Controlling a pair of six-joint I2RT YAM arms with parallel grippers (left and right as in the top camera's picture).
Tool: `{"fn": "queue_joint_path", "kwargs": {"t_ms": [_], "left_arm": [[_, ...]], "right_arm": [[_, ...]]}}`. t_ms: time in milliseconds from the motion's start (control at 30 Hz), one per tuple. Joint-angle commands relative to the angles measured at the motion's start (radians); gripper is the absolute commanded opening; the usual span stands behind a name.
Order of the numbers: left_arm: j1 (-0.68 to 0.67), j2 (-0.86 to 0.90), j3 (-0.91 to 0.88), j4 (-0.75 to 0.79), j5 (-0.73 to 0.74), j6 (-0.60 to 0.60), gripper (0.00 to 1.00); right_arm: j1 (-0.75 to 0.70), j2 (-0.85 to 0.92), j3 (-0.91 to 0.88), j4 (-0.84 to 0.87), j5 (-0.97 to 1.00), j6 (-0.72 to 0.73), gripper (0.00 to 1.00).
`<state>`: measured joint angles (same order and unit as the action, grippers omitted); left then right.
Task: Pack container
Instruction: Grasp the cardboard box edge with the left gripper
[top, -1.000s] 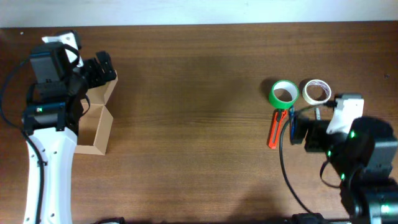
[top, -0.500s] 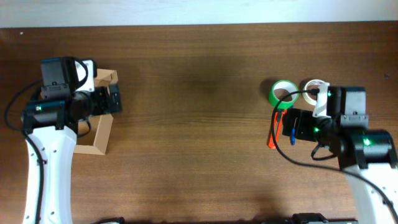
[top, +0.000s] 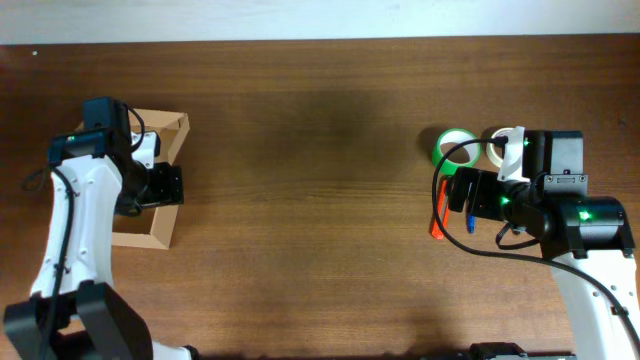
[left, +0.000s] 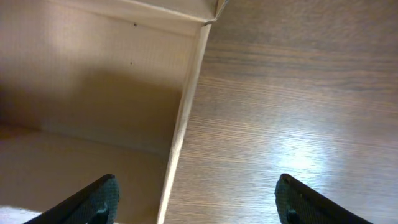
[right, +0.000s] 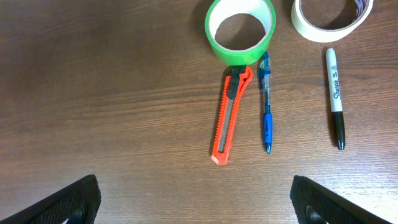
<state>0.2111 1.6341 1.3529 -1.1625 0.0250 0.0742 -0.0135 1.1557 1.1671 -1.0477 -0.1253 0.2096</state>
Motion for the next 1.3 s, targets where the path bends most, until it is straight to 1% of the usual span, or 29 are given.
{"fn": "queue_joint_path", "kwargs": {"t_ms": [0, 267, 367, 433, 500, 533, 600, 633, 733, 833, 900, 967, 1133, 1267], "left_arm": [[0.007, 0.036, 0.012, 0.002, -0.021, 0.080, 0.81], [0.008, 0.128, 0.012, 0.037, -0.049, 0.146, 0.79], [0.008, 0.164, 0.012, 0.056, -0.048, 0.152, 0.76], [0.008, 0.187, 0.012, 0.067, -0.047, 0.152, 0.70], [0.008, 0.210, 0.012, 0.068, -0.046, 0.151, 0.56], [0.008, 0.219, 0.012, 0.068, -0.043, 0.151, 0.47], [0.007, 0.230, 0.012, 0.071, -0.023, 0.127, 0.09], [0.007, 0.231, 0.012, 0.074, -0.018, 0.102, 0.02], [0.006, 0.232, 0.014, 0.079, -0.013, 0.075, 0.02], [-0.003, 0.231, 0.031, 0.068, 0.040, 0.042, 0.02], [-0.023, 0.231, 0.053, 0.048, 0.074, 0.038, 0.02], [-0.052, 0.231, 0.085, 0.020, 0.073, 0.019, 0.02], [-0.197, 0.231, 0.253, -0.080, 0.073, -0.019, 0.02], [-0.342, 0.231, 0.410, -0.127, 0.034, -0.040, 0.01]], "right_arm": [[-0.008, -0.003, 0.028, 0.000, 0.006, 0.006, 0.99], [-0.008, -0.003, 0.028, 0.000, 0.006, 0.006, 0.99], [-0.008, -0.003, 0.028, 0.000, 0.006, 0.005, 0.99], [-0.008, -0.003, 0.028, 0.002, 0.006, 0.005, 0.99], [-0.008, -0.003, 0.028, 0.004, 0.006, 0.005, 0.99], [-0.008, -0.003, 0.028, 0.005, 0.006, 0.006, 0.99], [-0.008, -0.003, 0.028, 0.005, 0.006, 0.006, 0.99], [-0.008, -0.003, 0.028, 0.005, 0.006, 0.006, 0.99], [-0.008, -0.003, 0.028, 0.005, 0.006, 0.006, 0.99], [-0.008, -0.003, 0.028, 0.005, 0.006, 0.005, 0.99], [-0.008, -0.003, 0.028, 0.005, 0.006, 0.006, 0.99], [-0.008, -0.003, 0.028, 0.012, 0.005, 0.006, 0.99], [-0.008, -0.003, 0.028, 0.028, 0.040, 0.006, 0.99], [-0.021, -0.003, 0.039, 0.020, 0.177, 0.021, 0.99]]}}
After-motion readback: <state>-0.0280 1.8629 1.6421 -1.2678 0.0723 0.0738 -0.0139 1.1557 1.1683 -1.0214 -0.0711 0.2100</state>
